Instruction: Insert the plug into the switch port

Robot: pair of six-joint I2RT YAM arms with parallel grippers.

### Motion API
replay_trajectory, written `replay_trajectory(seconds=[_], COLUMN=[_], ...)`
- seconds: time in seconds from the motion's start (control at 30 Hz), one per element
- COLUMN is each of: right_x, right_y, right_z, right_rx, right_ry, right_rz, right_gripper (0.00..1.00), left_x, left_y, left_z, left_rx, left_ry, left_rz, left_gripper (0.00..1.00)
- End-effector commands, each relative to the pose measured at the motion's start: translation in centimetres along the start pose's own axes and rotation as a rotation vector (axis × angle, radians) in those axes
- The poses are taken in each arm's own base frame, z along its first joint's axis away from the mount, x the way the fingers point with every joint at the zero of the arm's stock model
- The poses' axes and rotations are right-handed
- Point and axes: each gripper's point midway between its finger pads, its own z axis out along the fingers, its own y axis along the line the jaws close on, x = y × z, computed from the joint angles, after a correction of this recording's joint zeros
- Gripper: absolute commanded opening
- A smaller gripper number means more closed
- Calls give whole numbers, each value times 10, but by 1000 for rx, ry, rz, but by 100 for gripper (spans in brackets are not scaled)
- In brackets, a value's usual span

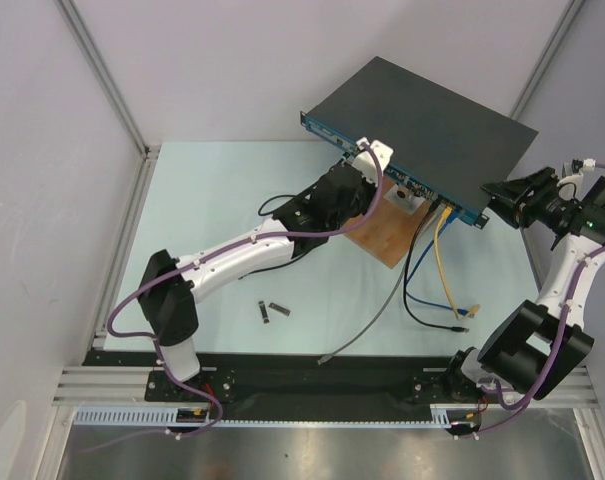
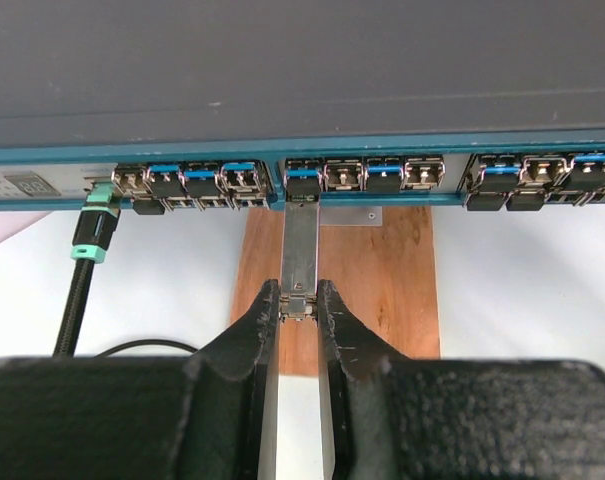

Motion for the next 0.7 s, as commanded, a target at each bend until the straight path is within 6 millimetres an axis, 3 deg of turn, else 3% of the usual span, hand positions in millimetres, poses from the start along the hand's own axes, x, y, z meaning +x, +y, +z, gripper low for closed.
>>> replay_trajectory(seconds=[0.0,0.67], right_x=[2,5], right_y=[19,21], right_z=[4,5], right_rx=[-69,-79], right_ry=[18,26], right_rz=[-114,-106], right_gripper=[0,0], left_x=[-26,-12], left_y=[0,-7], left_z=[4,9], left_rx=[8,52], left_ry=[-68,-26], left_rz=[-22,-23], left_gripper=[0,0])
